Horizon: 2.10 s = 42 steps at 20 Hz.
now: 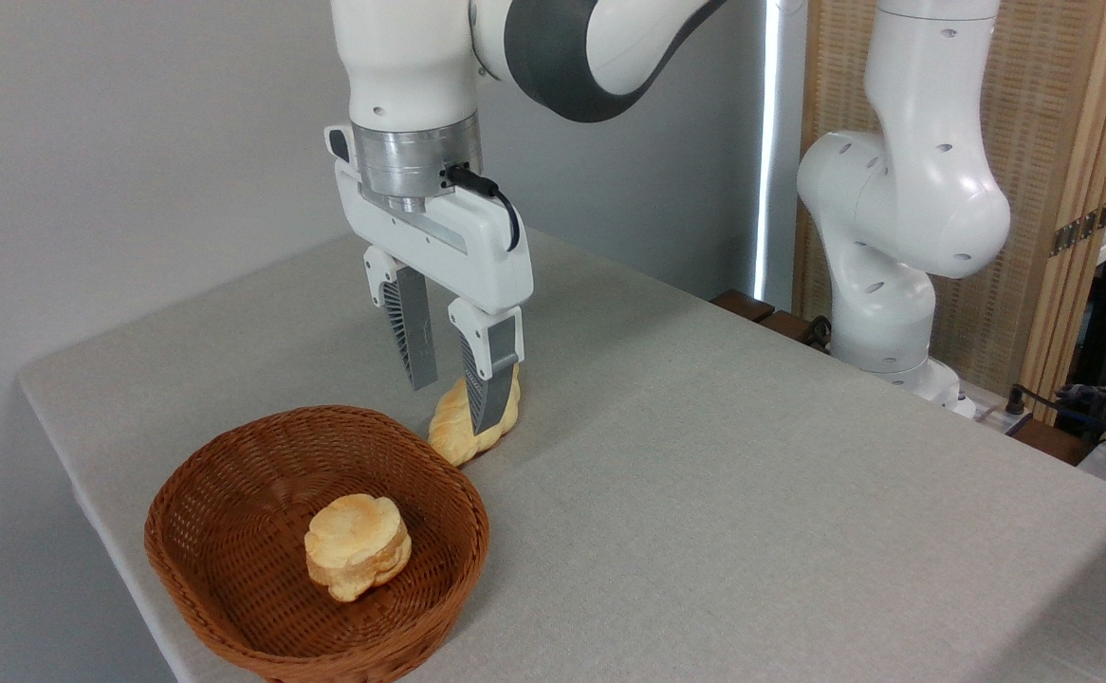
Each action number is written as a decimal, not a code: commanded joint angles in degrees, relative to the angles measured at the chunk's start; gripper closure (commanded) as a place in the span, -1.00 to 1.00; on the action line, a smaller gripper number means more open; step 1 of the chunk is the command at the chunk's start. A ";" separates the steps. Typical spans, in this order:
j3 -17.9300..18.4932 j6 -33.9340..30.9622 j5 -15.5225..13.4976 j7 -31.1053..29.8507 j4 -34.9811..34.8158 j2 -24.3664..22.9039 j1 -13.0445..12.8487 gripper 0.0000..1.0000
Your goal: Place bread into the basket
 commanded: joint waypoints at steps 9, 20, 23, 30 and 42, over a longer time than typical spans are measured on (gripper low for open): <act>0.04 -2.61 0.33 -0.65 0.26 -0.46 -0.51 -1.00; -4.26 -2.87 -0.11 -7.94 -1.58 0.50 -1.57 -1.00; -6.90 -2.70 -0.11 -10.57 -2.72 1.21 -1.57 -1.00; -10.86 -0.07 -0.02 -27.60 -6.32 1.21 -2.00 -0.99; -10.95 10.93 0.77 -37.65 -11.78 1.47 -2.09 -1.00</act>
